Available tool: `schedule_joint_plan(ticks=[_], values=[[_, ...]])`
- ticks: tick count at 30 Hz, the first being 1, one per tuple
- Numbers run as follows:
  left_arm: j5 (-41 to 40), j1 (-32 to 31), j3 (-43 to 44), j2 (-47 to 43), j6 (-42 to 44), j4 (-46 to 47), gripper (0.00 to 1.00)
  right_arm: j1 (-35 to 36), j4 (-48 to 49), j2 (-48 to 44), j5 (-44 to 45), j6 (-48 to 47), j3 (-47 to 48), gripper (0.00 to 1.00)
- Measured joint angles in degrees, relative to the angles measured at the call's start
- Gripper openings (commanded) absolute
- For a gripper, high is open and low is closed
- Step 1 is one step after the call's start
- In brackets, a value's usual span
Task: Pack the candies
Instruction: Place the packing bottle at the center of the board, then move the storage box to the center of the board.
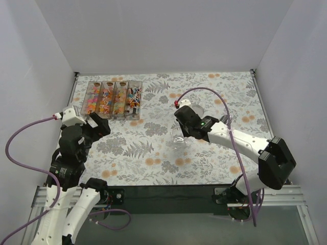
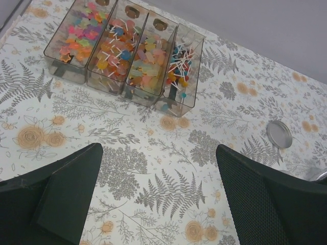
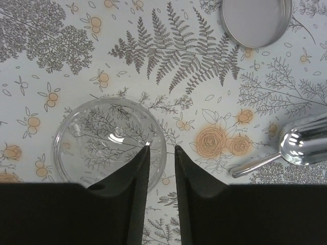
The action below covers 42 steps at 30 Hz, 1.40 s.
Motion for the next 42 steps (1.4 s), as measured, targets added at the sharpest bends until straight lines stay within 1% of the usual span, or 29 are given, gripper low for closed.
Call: schedule_joint_plan(ticks=[4, 5, 9, 11, 12, 13, 18, 24, 27, 28, 29, 33, 38, 39, 42], values=[[0.55, 0.0, 1.07, 3.3, -1.38, -0.28, 0.93, 0.0, -0.39, -4.28, -0.11, -0.13, -0.07, 0.46], [0.74, 0.0, 1.44, 4.55, -1.62, -0.39, 0.94, 0.0, -0.66, -5.29, -0.11, -0.2, -0.07, 0.53], [1.55, 0.0, 2.86, 11.02, -2.6, -0.46, 0.94, 0.0, -2.47, -11.06, -0.35, -0.83, -0.11, 0.62], [2.19, 0.0, 3.78, 16.06, -2.95, -0.44, 0.93, 0.0, -3.1, -14.23, -0.92, -1.14, -0.26, 0.62], [2.62, 0.0, 4.48, 19.08, -3.13, -0.42, 0.91, 0.0, -3.13, -15.8, -1.33, -1.27, -0.61, 0.62], [3.08, 0.0, 5.16, 22.25, -3.28, -0.04, 0.89, 0.0, -3.28, -17.44, -1.79, -1.46, -1.03, 0.62], [5.44, 0.0, 8.13, 38.62, -2.69, 2.8, 0.85, 0.0, -3.78, -24.39, -4.07, -2.6, -3.98, 0.62], [4.9, 0.0, 17.68, 59.23, -1.11, 6.43, 0.8, 0.0, -4.94, -31.74, -7.15, -2.62, -7.87, 0.62], [4.72, 0.0, 22.43, 67.82, -0.59, 8.17, 0.76, 0.0, -5.29, -34.64, -8.2, -2.58, -9.07, 0.62], [4.66, 0.0, 23.8, 70.38, -0.37, 8.57, 0.7, 0.0, -5.51, -35.6, -8.55, -2.58, -9.35, 0.62], [4.59, 0.0, 25.29, 72.87, -0.2, 8.7, 0.67, 0.0, -5.88, -36.15, -8.72, -2.58, -9.46, 0.62], [3.76, 0.02, 30.32, 81.24, 1.18, 9.51, 0.61, 0.0, -6.71, -38.23, -9.03, -2.29, -9.57, 0.62], [2.43, 0.04, 34.97, 87.6, 3.34, 9.57, 0.56, 0.0, -7.56, -40.33, -9.09, -1.14, -10.78, 0.62], [2.23, 0.04, 35.82, 88.46, 3.78, 9.44, 0.51, 0.0, -7.69, -40.61, -9.09, -1.03, -10.99, 0.62], [1.53, 0.04, 38.42, 90.4, 5.14, 9.49, 0.43, 0.0, -8.24, -40.96, -9.05, -0.92, -11.13, 0.62]])
